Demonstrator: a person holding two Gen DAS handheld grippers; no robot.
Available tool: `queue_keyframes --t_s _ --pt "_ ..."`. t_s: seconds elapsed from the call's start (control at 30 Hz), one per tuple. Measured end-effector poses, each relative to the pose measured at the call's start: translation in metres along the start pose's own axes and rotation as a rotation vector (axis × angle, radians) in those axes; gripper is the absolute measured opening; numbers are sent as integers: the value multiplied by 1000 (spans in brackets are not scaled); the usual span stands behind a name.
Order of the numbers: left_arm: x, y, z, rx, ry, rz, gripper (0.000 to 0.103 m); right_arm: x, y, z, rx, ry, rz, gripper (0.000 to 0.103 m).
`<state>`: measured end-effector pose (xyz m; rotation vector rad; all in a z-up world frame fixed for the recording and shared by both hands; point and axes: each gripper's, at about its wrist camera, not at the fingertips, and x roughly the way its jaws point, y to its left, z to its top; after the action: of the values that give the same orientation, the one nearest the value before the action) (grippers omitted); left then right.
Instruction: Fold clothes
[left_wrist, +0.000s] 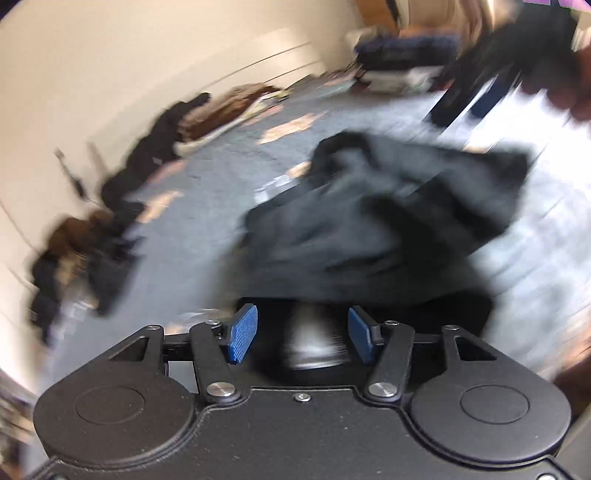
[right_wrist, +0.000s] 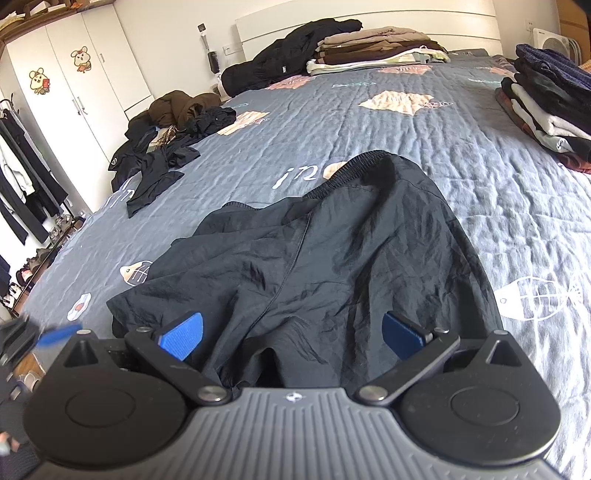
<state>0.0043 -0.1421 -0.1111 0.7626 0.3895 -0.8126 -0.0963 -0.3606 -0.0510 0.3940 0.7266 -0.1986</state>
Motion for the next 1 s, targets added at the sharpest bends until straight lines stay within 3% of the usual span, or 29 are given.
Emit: queue_keyframes --t_s 0.03,0.13,0.27,0.4,0.5,0.6,0.73,0.9,0.97,1.0 --pt "10 2 -3 0 12 14 41 0 1 0 -4 0 1 103" --pt "31 7 -7 -4 0 73 40 1 2 -2 -14 2 -1 103" --pt "46 13 -4 16 11 23 48 6 -2 -2 -2 15 -7 103" --pt "54 19 3 -22 -10 -19 48 12 -1 -3 -5 28 -14 103" --pt "53 30 8 -135 -27 -60 0 14 2 -3 -14 34 -15 103" --pt "42 42 6 -166 -28 -86 0 16 2 -3 -15 37 -16 103" --pt "-1 52 -2 -188 -36 -170 0 16 0 -3 -8 40 -14 103" --pt "-43 17 -7 -42 50 -321 2 17 0 -3 -4 45 -11 103" --pt "-57 1 -6 5 41 -408 18 17 2 -4 -9 45 -10 103" --pt "-65 -1 -4 5 4 -437 45 17 3 -3 -10 43 -9 103"
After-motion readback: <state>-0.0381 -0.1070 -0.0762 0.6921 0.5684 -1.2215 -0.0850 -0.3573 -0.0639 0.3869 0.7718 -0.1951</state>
